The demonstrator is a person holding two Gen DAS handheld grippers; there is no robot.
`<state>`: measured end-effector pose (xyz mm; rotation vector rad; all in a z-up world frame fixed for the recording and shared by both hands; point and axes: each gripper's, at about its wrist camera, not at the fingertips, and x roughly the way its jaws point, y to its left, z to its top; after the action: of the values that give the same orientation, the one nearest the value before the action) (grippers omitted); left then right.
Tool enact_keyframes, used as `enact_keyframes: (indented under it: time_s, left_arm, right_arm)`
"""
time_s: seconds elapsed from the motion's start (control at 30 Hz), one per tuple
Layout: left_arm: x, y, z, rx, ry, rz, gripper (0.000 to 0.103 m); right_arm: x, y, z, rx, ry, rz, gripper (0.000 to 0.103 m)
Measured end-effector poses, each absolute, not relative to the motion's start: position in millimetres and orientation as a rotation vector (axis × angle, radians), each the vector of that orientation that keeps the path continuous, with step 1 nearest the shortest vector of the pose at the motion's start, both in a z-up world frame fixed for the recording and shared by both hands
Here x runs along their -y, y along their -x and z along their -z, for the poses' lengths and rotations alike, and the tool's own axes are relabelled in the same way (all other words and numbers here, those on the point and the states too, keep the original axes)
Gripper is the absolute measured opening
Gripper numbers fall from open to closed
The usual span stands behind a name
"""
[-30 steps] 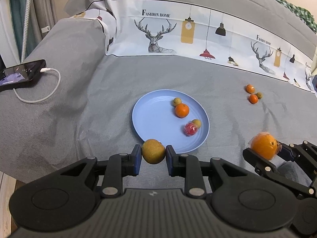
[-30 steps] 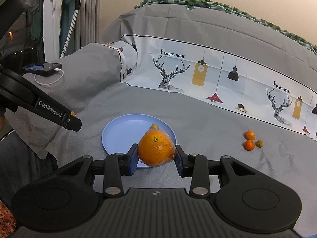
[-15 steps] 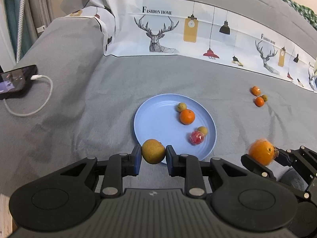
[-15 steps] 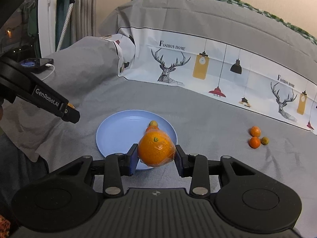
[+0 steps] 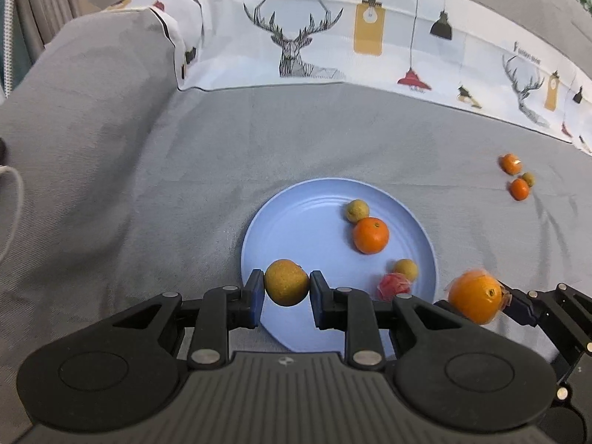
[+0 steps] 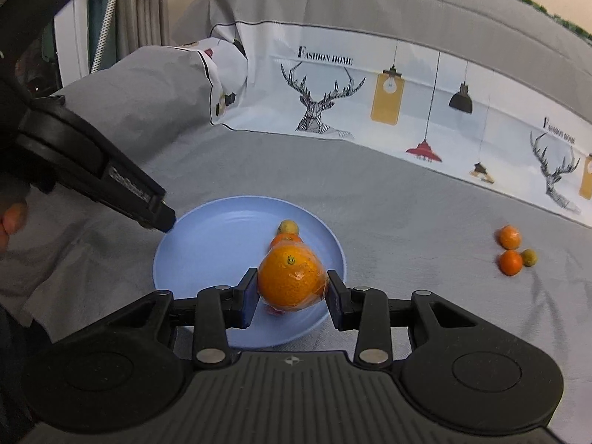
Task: Organize fruits
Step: 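Carry the orange and yellow fruit over the blue plate with both tools, then lower both fruits onto the blue plate and open both tools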
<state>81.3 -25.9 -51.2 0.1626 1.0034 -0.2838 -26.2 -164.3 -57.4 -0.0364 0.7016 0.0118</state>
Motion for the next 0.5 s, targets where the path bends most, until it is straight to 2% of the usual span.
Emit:
enact_keyframes:
  time_s: [0.47,0.5]
  left_arm:
    - [36.9,-119.5,97.2,-1.080,-0.220,0.271,0.029]
    - [37.7,-121.3,98.7,-1.083,-0.219,0.272,0.033]
  right_arm:
    - [161.0,-15.0,98.8,-0.778,0.031,-0.040,0.040]
    - [160.8,-18.0,100.5,-0.781,0.034,-0.045,0.040]
